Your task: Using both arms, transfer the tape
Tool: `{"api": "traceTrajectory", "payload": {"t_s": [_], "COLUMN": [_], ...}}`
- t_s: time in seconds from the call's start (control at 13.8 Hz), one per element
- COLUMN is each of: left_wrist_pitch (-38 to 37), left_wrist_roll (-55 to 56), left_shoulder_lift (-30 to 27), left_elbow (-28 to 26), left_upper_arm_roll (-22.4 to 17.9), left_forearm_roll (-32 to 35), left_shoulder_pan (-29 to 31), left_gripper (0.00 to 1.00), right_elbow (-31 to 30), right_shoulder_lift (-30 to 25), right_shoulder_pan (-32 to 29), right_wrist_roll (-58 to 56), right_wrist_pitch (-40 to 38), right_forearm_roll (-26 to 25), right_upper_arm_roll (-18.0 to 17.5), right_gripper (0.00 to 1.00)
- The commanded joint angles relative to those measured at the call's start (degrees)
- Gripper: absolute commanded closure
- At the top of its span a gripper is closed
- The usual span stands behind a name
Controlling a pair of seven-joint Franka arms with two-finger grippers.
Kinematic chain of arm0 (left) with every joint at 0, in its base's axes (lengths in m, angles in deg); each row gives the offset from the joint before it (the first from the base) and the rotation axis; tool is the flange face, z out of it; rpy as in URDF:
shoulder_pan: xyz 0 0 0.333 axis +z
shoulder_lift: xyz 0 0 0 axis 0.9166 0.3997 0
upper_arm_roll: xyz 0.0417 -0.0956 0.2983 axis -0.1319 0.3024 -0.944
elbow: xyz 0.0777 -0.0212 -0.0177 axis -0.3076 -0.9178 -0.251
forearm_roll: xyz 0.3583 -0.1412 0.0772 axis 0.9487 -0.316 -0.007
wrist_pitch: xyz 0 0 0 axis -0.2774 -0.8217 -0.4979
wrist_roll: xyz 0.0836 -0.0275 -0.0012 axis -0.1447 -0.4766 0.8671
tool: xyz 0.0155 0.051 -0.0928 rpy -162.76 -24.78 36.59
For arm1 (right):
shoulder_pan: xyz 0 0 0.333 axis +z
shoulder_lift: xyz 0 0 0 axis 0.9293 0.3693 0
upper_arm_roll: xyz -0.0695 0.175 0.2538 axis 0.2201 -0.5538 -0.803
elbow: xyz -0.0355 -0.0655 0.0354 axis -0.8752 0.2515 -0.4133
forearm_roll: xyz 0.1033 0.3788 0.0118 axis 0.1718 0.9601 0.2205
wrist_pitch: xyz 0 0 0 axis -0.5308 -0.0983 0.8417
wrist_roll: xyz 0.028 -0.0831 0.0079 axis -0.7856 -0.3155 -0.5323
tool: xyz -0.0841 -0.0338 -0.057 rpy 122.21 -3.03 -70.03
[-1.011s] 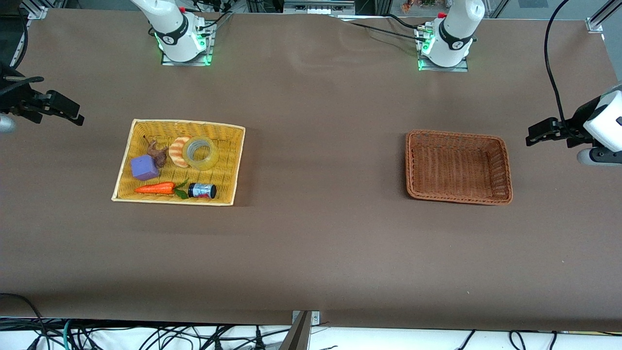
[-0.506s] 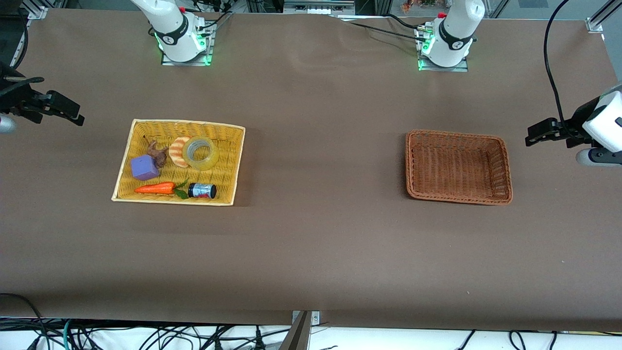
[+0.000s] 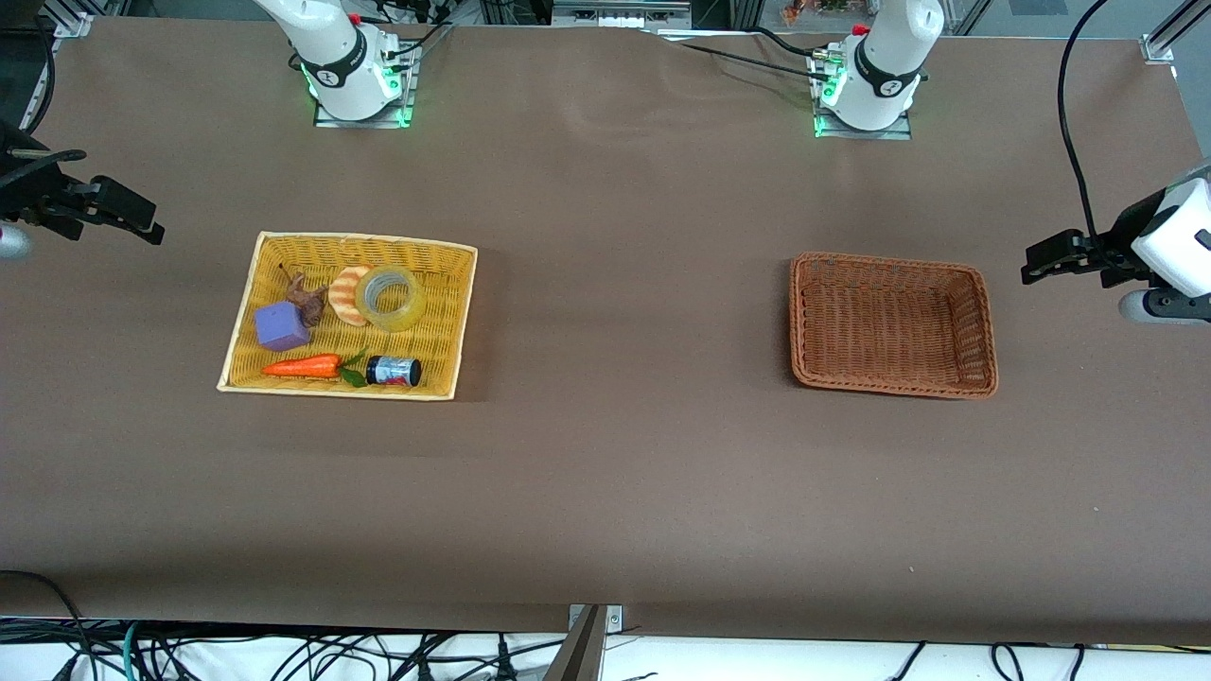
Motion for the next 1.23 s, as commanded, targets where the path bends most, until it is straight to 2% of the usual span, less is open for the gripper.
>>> {"api": "traceTrajectory", "payload": {"t_s": [0.0, 0.94, 1.16], "left_wrist_pitch": [-1.2, -1.3, -1.0], "left_wrist_roll": [-1.0, -1.0, -0.4], "left_shoulder_lift": [0.4, 0.8, 1.2], "left_elbow": [1.2, 1.1, 0.5], "left_upper_arm_roll": [0.4, 0.4, 0.7], "left_forearm_roll": [1.7, 1.7, 1.7], "left_shoulder_pan": [0.0, 0.0, -0.1], "left_gripper": [0.0, 0.0, 0.0], "right_elbow": [1.3, 1.0, 0.4], "right_shoulder_lift": [0.4, 1.2, 5.0], "right_shoulder_pan": [-1.0, -0.6, -0.7], "right_wrist_roll": [-0.2, -0.2, -0.6], "right_wrist_pitch": [-1.1, -1.4, -2.4], "right_forearm_roll": [0.0, -0.9, -0.3], "right_upper_arm_roll": [-0.7, -1.0, -1.0], "right_gripper": [0.0, 0.0, 0.0]}}
